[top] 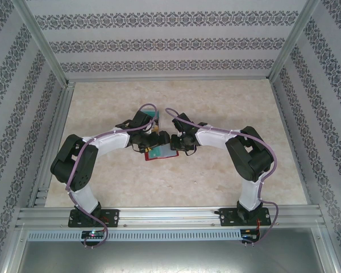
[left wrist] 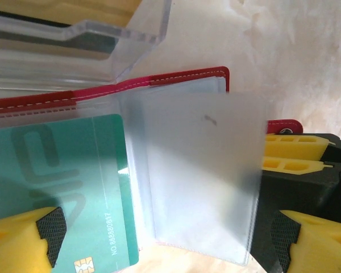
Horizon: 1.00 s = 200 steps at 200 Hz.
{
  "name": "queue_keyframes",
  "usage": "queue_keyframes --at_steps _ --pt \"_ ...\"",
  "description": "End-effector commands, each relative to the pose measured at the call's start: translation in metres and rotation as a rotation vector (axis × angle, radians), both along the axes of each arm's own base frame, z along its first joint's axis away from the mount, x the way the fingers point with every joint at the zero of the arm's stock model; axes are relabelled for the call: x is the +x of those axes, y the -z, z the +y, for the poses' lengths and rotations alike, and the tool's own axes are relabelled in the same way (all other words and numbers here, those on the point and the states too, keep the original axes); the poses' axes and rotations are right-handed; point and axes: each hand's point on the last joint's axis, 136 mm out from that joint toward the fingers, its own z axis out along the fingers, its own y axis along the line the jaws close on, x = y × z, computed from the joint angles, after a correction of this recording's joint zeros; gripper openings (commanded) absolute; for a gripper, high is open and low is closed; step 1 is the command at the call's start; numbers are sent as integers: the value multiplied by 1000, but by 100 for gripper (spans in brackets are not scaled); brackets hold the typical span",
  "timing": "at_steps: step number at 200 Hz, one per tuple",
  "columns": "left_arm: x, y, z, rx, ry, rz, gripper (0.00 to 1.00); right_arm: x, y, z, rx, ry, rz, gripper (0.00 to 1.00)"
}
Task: Take the credit cards out of the card holder
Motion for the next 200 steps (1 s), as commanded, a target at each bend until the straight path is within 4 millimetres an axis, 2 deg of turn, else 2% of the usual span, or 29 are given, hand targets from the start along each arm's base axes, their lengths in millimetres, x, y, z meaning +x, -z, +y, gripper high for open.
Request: queue_keyframes --at_steps 1,31,63,115,143,168,185,200 --pt "6 -26 -30 -86 69 -62 95 -24 38 0 -44 -18 108 32" --pt "7 -27 -35 -92 82 -59 95 -22 37 -3 -42 -11 104 32" --pt "7 -26 -31 -70 73 -63 96 -18 30 -12 -52 18 79 33" --pt "6 -36 -9 -12 26 -93 97 0 -4 -41 -42 97 -19 34" --pt "4 -43 11 11 -17 -111 97 8 -26 -32 23 70 -65 34" --pt "-1 -38 35 59 -56 -106 95 13 -39 -24 59 69 -95 34" --pt "-7 -29 49 87 -77 -86 88 16 -49 -14 91 47 -123 35" --pt "-12 -19 59 121 -92 -65 76 15 -56 2 143 3 -120 33"
